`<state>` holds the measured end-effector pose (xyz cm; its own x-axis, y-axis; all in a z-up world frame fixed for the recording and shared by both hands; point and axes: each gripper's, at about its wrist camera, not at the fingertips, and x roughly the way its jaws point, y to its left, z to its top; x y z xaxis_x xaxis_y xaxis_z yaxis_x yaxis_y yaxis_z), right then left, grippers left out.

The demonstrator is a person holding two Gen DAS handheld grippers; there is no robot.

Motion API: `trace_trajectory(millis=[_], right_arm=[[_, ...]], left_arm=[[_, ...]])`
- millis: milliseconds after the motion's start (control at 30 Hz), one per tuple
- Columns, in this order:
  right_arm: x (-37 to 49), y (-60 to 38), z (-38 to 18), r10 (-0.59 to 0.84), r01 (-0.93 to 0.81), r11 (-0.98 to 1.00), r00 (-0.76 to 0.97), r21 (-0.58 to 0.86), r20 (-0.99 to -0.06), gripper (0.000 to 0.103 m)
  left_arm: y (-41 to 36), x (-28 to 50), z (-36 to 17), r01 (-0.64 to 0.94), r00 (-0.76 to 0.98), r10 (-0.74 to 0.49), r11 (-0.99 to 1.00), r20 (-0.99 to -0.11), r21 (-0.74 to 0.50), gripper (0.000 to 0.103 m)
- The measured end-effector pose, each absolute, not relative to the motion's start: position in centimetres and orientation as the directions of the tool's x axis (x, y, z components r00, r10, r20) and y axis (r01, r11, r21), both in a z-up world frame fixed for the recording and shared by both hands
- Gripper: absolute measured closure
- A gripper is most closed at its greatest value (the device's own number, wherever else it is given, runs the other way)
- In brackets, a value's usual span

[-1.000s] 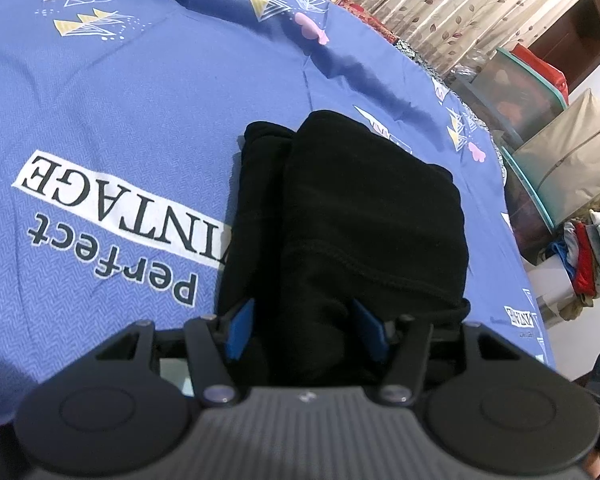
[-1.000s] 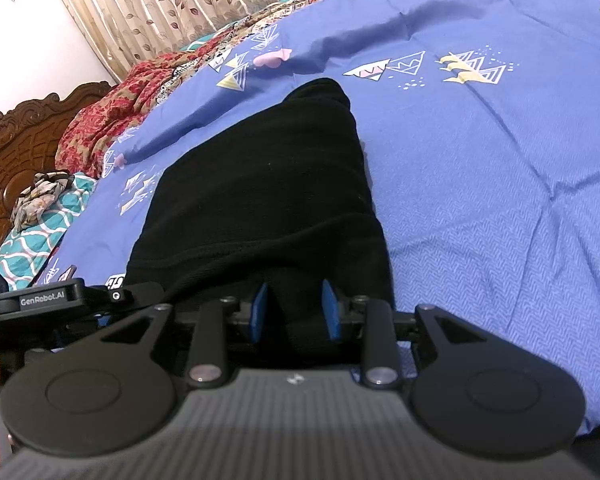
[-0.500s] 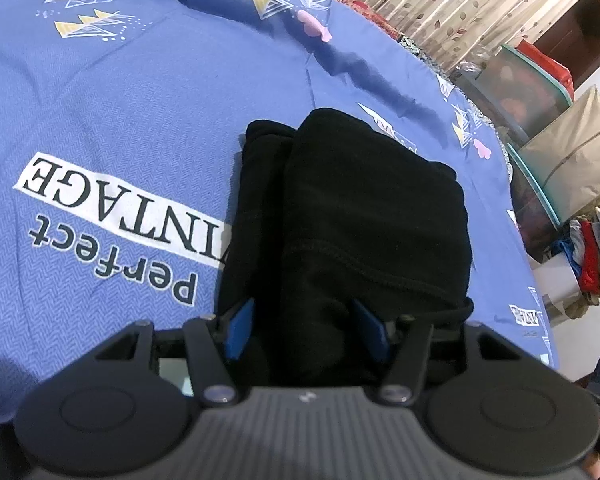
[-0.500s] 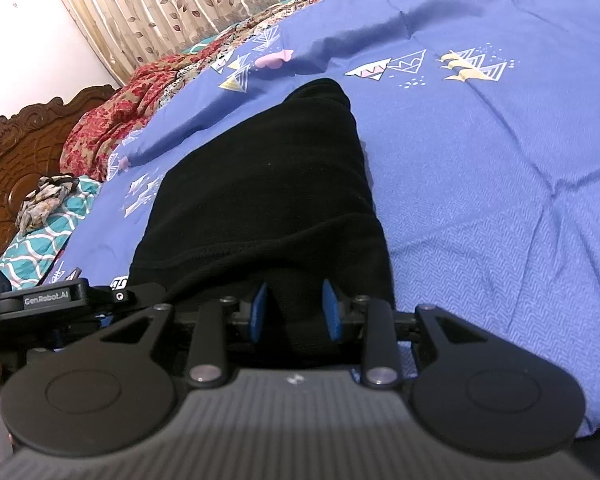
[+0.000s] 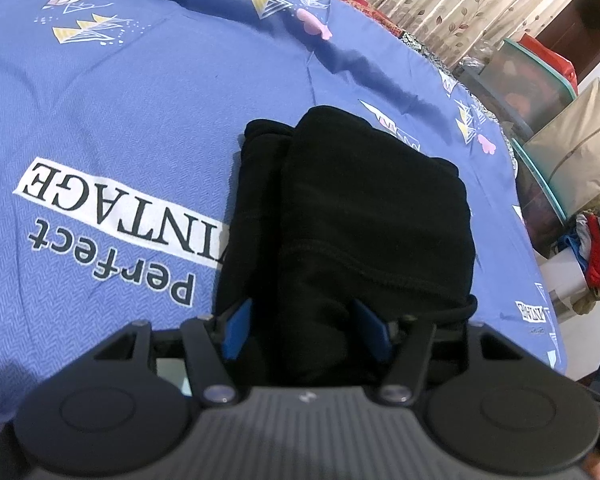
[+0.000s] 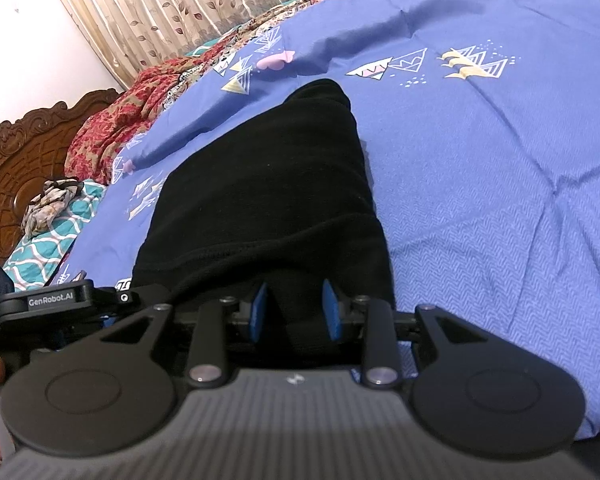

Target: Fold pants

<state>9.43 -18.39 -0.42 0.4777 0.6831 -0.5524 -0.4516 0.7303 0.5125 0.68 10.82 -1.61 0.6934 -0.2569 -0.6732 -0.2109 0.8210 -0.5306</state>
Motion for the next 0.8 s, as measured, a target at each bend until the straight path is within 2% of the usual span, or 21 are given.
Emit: trace_trajectory(millis=[800], right_arm=[[9.24,-17.87,-0.18,0.665,-0.446,0.747,0.488,0.493,-0.566,0.069]], left_arm=[[11.35,0.08,-1.83,-0.196,0.705,-0.274,0.811,-0.654,-0.551,0.045]])
